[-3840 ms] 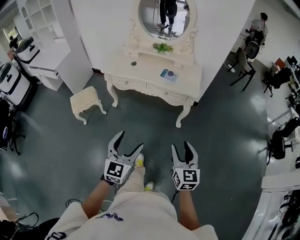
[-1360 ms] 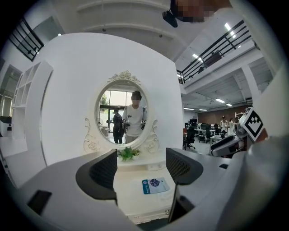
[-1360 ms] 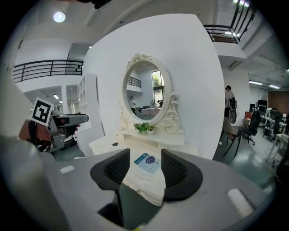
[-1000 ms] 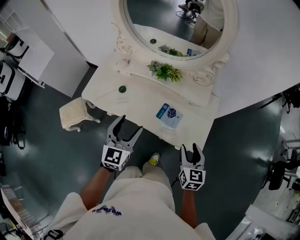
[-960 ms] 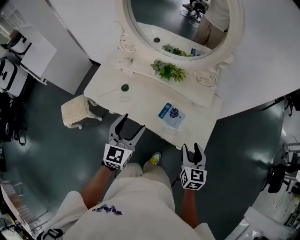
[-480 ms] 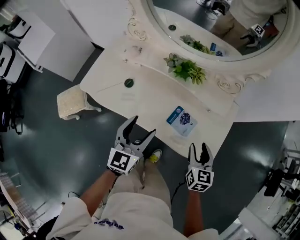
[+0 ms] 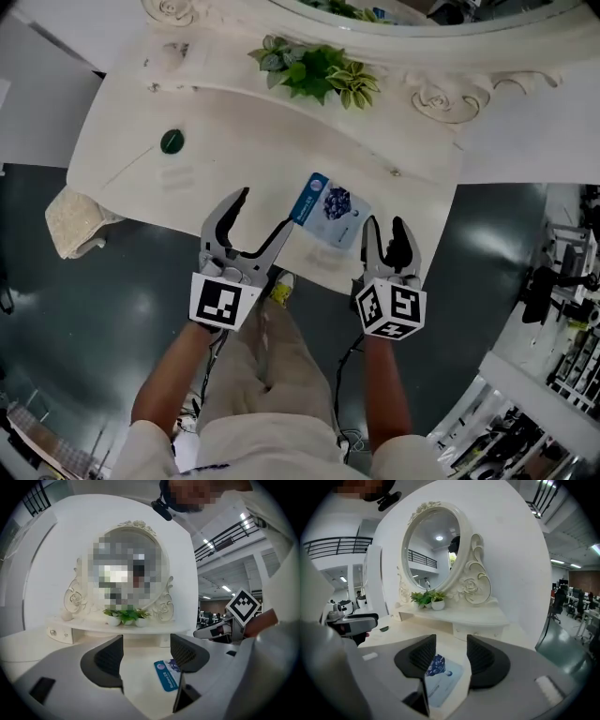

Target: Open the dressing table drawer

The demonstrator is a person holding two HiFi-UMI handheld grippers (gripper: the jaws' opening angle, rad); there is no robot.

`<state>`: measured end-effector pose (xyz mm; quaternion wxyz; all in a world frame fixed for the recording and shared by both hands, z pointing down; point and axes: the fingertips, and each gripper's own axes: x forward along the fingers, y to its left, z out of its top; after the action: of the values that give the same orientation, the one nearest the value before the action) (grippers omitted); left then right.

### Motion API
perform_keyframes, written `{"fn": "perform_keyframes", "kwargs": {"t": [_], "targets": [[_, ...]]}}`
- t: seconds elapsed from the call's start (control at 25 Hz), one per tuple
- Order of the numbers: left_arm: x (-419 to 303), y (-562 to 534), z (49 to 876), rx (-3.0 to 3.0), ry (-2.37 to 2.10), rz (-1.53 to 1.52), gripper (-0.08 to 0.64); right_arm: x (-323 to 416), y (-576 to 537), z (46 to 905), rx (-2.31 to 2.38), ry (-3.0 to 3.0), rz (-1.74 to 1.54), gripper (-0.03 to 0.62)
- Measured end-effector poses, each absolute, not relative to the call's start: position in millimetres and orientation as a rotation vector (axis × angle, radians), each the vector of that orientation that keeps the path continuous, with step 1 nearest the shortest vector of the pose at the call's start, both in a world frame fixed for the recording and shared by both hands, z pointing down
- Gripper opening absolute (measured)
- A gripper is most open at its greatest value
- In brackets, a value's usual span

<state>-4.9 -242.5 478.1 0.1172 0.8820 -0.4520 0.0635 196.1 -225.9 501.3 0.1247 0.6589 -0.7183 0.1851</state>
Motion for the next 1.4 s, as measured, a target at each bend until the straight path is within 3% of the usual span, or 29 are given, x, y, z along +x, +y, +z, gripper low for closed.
{"fn": "perform_keyframes", "kwargs": {"t": [0.4, 0.88, 0.96, 1.0, 1.4], "targets": [[1.2, -283.5, 519.4, 2.568, -1.34, 0.107, 0.29, 223.3, -278.7, 551.2, 1.969, -2.008, 0.432, 0.184], [18.9, -260.8, 520.3, 2.598, -1.235, 0.127, 0.176, 256.2, -316.1, 575.5, 2.031, -1.846, 0.451, 0.164], [24.7, -253.4, 518.0, 2.579, -1.195, 0.093, 0.112, 258.6, -322.3, 580.2, 2.023, -1.855, 0.467, 0.15], [27.8, -248.3, 517.1, 2.566, -1.149, 0.064, 0.008, 260.0, -323.8, 581.4, 2.017, -1.872, 0.473, 0.112], [44.3, -227.4, 520.7, 2.558, -1.032, 0.05, 0.008, 261.1, -319.8, 586.6, 1.937, -1.868, 0.473, 0.101]]}}
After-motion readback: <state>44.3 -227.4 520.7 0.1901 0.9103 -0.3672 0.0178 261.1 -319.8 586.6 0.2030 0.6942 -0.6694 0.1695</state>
